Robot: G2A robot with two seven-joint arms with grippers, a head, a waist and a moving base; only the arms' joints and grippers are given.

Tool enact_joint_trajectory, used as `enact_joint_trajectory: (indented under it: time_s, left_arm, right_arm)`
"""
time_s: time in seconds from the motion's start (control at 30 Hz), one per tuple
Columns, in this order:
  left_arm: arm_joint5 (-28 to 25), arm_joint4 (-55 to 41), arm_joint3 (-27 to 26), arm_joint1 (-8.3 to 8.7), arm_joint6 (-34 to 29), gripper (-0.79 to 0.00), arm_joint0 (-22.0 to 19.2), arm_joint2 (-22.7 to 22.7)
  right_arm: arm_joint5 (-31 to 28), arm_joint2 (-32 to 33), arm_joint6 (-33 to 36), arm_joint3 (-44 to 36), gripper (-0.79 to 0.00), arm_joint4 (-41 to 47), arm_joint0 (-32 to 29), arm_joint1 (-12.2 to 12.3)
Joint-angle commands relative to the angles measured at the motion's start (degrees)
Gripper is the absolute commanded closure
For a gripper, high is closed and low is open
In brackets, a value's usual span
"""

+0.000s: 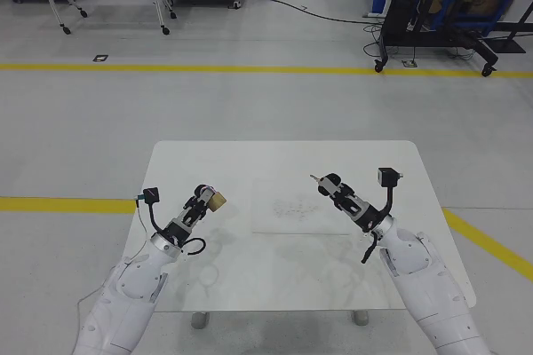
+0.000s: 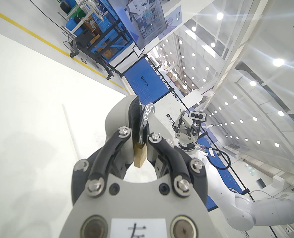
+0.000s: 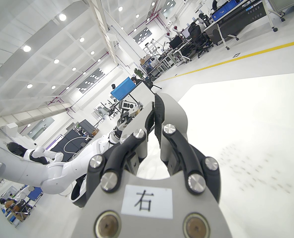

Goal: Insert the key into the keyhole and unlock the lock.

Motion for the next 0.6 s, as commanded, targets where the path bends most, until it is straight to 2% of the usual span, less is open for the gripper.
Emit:
enact_joint_trajectory:
  time_s: [0.0, 0.33, 0.43, 0.53, 0.57]
  left_arm:
    - [0.0, 0.0, 0.0, 0.0, 0.0, 0.0, 0.0, 0.0]
    - [0.0, 0.0, 0.0, 0.0, 0.0, 0.0, 0.0, 0.0]
    - [6.1, -5.5, -0.4, -0.45, -1.8, 0.0, -0.8, 1.2]
    - [17.0, -15.5, 1.0, -0.95, -7.4, 0.0, -3.6, 2.3]
    - [22.3, -18.7, 2.0, -1.09, -10.4, 0.0, -4.9, 2.8]
  right_arm:
    - [0.0, 0.0, 0.0, 0.0, 0.0, 0.0, 0.0, 0.0]
    - [0.0, 0.0, 0.0, 0.0, 0.0, 0.0, 0.0, 0.0]
    - [0.0, 0.0, 0.0, 0.0, 0.0, 0.0, 0.0, 0.0]
    - [0.0, 0.0, 0.0, 0.0, 0.0, 0.0, 0.0, 0.0]
    - [0.0, 0.0, 0.0, 0.0, 0.0, 0.0, 0.0, 0.0]
